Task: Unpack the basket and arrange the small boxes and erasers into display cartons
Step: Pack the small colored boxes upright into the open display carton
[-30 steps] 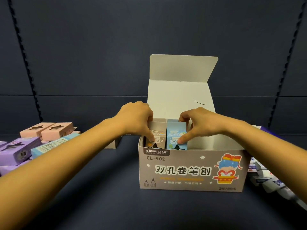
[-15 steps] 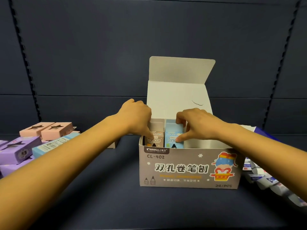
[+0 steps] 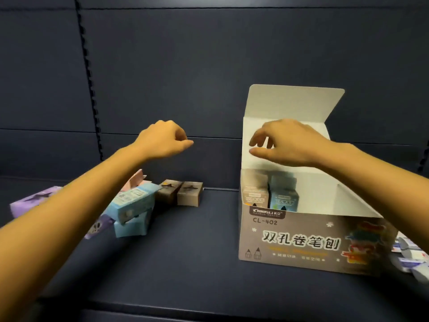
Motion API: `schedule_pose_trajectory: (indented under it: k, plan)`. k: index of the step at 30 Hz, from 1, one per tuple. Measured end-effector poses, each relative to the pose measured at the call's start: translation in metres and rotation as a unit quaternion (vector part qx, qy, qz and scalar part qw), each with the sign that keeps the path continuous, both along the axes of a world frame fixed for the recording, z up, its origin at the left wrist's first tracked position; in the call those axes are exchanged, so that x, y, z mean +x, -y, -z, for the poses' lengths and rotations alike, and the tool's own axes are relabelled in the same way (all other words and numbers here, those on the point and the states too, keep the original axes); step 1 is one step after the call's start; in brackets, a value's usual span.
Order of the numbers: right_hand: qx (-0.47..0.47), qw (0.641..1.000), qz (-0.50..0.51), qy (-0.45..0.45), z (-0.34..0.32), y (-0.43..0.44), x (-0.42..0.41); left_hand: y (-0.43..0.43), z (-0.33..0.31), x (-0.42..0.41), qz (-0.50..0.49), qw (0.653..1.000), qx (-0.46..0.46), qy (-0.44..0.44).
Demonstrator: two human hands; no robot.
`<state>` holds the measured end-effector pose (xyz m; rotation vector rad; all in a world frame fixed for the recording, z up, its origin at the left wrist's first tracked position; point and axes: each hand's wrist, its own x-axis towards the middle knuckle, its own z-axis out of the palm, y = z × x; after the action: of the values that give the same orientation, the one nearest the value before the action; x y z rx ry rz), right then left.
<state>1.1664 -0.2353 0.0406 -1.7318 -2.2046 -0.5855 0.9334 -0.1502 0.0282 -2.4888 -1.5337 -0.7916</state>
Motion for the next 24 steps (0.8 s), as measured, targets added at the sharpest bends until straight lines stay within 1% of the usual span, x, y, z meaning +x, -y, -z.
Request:
schedule_pose_trajectory:
  k: [5,9,13,19,22,24]
  plan:
    - [0.001,0.999,-0.035,-0.015,-0.015,-0.023,-0.066,-0.014,0.003,-0.065,-0.070,0.997,-0.018,-0.001]
    - [-0.045,0.998,-0.038,-0.033,-0.010,-0.043,-0.125,-0.027,0.009,-0.117,-0.115,0.993,-0.032,-0.003]
    - [-0.089,0.993,-0.044,-0.071,0.004,-0.066,-0.179,-0.039,0.018,-0.162,-0.142,0.989,-0.048,-0.015]
    - [-0.194,0.973,0.015,-0.122,0.030,-0.122,-0.244,-0.055,0.035,-0.207,-0.157,0.985,-0.065,-0.040]
    - [-0.247,0.961,0.069,-0.107,0.036,-0.142,-0.265,-0.058,0.040,-0.224,-0.167,0.982,-0.080,-0.047]
    - [-0.291,0.944,0.097,-0.122,0.042,-0.152,-0.273,-0.057,0.043,-0.234,-0.165,0.981,-0.093,-0.051]
